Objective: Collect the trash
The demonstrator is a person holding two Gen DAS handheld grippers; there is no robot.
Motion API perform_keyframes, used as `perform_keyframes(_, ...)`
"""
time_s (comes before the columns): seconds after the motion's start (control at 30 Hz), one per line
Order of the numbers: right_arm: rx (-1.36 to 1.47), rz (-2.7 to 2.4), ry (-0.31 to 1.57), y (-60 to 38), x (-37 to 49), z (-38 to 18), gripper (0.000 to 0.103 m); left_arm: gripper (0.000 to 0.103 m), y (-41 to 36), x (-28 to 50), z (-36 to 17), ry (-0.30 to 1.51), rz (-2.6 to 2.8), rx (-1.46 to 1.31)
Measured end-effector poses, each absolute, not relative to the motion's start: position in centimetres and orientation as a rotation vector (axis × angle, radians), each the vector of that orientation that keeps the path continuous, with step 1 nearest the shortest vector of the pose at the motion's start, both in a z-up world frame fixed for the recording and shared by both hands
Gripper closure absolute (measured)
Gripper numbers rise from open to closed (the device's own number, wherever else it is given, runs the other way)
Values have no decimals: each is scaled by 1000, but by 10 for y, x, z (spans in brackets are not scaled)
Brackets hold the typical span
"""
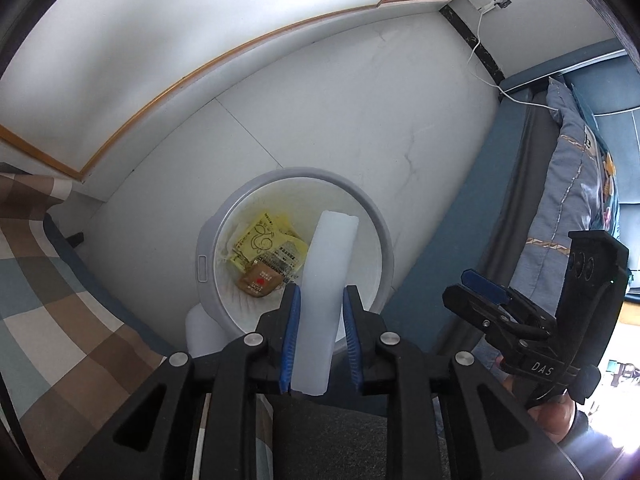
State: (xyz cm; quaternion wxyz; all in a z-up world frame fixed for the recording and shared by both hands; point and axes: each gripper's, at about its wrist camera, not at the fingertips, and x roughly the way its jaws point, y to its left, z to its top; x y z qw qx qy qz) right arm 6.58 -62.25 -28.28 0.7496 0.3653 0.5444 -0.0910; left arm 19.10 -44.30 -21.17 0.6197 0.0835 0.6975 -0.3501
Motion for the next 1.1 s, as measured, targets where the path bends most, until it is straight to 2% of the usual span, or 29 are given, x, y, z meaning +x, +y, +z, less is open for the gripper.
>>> perform_keyframes(0.07, 803, -202, 1185, -624, 65, -282, 15, 81, -440, 191, -213, 1617, -808, 181)
perform_keyframes(0.13, 801, -204, 1182, -624, 64, -280, 14, 65, -439, 191, -210, 1613, -802, 175)
perform_keyframes(0.17, 798, -205, 1181, -623, 64, -279, 13, 49, -437, 191, -208, 1603, -792, 172)
perform_keyframes(0.2, 796, -205, 1179, -623, 63, -278, 13, 41, -438, 190, -206, 1592, -786, 163)
perform_keyframes(0.33, 788, -193, 1163, -621, 63, -272, 13, 40, -430, 191, -200, 1555, -754, 153)
perform_keyframes(0.47, 793, -171, 1146, -619, 62, -268, 12, 29, -421, 190, -196, 1511, -705, 150)
perform_keyframes(0.57, 797, -154, 1137, -616, 61, -264, 8, 29, -414, 188, -191, 1481, -684, 144)
perform_keyframes(0.8, 783, -128, 1111, -608, 59, -249, 5, 29, -403, 183, -175, 1435, -638, 146)
perform_keyframes(1.1, 756, -119, 1068, -598, 56, -219, 3, 29, -379, 176, -135, 1288, -596, 100)
